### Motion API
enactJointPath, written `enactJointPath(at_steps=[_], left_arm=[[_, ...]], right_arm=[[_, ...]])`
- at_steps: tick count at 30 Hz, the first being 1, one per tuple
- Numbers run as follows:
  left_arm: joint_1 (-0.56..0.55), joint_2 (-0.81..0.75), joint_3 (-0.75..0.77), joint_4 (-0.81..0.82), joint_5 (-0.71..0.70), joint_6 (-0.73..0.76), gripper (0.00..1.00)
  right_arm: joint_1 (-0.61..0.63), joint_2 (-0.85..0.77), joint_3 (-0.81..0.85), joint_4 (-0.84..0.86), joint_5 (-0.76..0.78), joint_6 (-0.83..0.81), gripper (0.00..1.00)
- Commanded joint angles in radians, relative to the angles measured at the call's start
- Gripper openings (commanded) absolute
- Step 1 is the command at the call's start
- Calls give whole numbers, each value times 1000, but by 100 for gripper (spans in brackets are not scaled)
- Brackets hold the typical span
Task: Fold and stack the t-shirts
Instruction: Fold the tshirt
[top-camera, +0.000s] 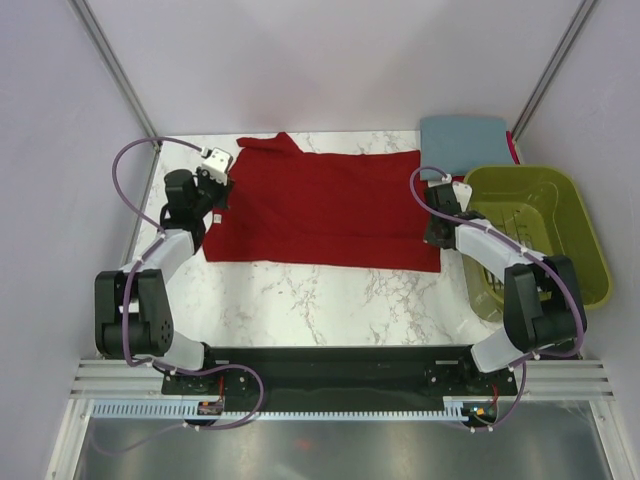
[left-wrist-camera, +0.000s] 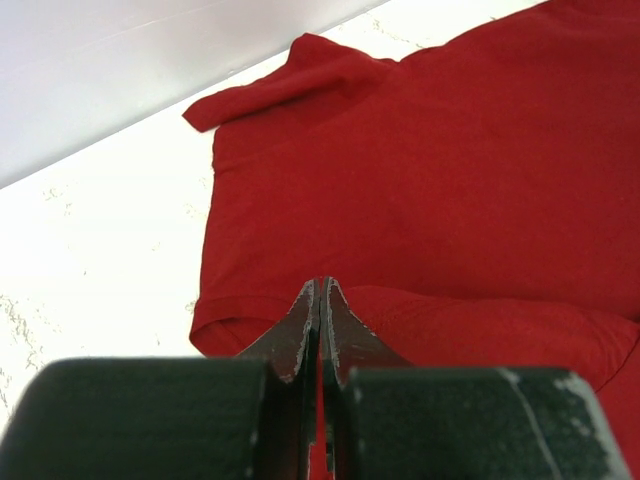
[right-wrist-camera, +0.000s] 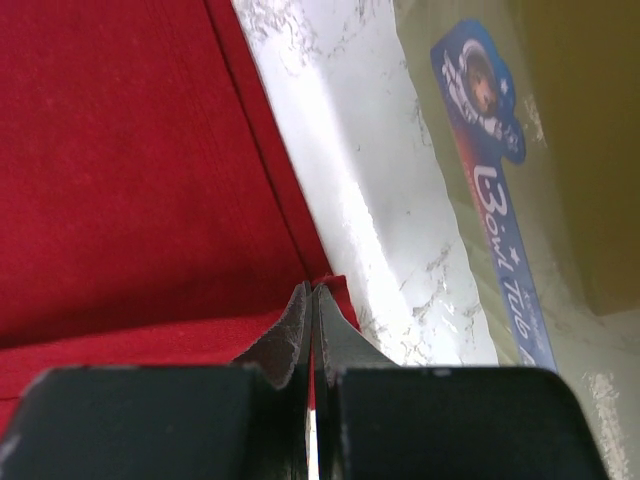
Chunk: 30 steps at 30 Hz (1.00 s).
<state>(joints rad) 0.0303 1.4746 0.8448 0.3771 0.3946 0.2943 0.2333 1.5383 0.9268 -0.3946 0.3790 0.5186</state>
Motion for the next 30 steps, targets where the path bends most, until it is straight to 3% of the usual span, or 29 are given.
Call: enactJointPath(at_steps=[1, 14, 22, 30], left_arm=[[-1, 19, 46, 66, 7, 81, 2], [-1, 44, 53, 54, -71, 140, 2], [-1, 96, 50, 195, -25, 117, 2], [-1, 142, 79, 209, -92, 151, 2]], right_arm=[[0, 13, 60, 34, 46, -22, 0], [0, 105, 121, 42, 66, -52, 0], [0, 149, 150, 59, 61, -43, 0], [-2, 181, 187, 59, 83, -45, 0]])
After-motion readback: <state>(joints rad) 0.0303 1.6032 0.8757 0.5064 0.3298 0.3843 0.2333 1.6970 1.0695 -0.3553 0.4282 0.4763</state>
